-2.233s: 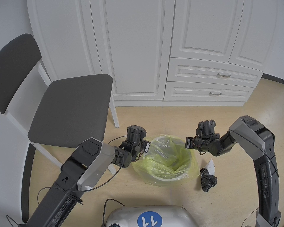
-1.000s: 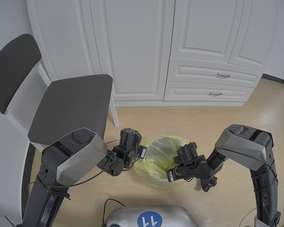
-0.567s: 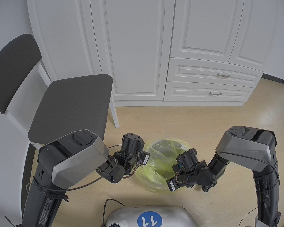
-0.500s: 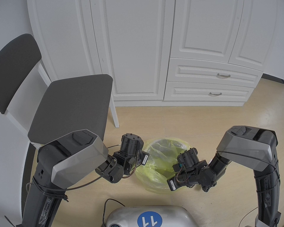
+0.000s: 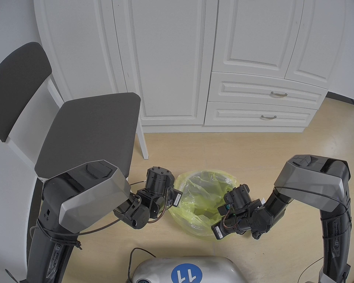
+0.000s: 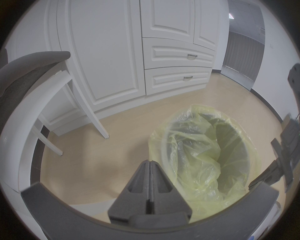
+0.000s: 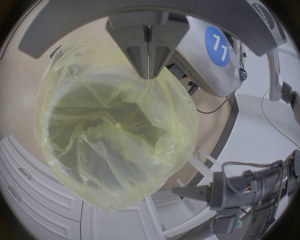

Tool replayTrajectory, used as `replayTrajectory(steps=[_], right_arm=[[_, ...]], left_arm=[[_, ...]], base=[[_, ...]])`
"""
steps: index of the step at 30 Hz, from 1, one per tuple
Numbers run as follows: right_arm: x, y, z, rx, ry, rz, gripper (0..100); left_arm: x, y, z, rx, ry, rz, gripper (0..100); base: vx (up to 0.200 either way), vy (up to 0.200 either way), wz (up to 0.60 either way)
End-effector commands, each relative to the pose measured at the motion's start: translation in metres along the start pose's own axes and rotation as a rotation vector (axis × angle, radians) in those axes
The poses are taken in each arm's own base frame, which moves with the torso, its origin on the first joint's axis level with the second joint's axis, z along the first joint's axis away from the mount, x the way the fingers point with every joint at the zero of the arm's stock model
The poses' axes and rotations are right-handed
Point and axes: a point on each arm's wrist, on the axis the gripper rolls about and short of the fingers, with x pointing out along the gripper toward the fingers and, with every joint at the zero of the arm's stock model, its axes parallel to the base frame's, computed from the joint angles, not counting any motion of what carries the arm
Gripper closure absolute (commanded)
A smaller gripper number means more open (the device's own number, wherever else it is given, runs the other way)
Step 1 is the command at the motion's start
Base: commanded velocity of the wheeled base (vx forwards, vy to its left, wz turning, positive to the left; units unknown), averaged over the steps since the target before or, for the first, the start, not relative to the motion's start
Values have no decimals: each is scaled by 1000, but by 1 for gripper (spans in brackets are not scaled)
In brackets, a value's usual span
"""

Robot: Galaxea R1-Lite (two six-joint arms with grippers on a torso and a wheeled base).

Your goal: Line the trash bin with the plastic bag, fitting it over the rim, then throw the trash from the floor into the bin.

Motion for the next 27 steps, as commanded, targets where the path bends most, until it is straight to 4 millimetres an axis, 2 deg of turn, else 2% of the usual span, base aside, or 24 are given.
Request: replayTrajectory(steps=[1, 11, 16, 17, 22, 27], right_arm=[[14, -13, -7, 22, 31, -21, 100], [21, -32, -12, 15, 78, -93, 100], [19, -57, -9, 49, 61, -143, 100], [19, -57, -9, 49, 61, -143, 100], [13, -97, -9, 71, 35, -193, 100], [8, -111, -2, 100, 4, -209, 100]], left_arm=[[-5, 7, -1, -9, -15, 10, 100], [-7, 9, -6, -13, -23, 15, 100], [-8, 11, -8, -17, -22, 19, 100], [-8, 11, -8, -17, -22, 19, 100], [-14, 13, -8, -23, -47, 24, 100], [-25, 20, -2, -26, -50, 31, 100]], base=[[0, 0, 0], [0, 0, 0], [0, 0, 0], [0, 0, 0], [0, 0, 0], [0, 0, 0]])
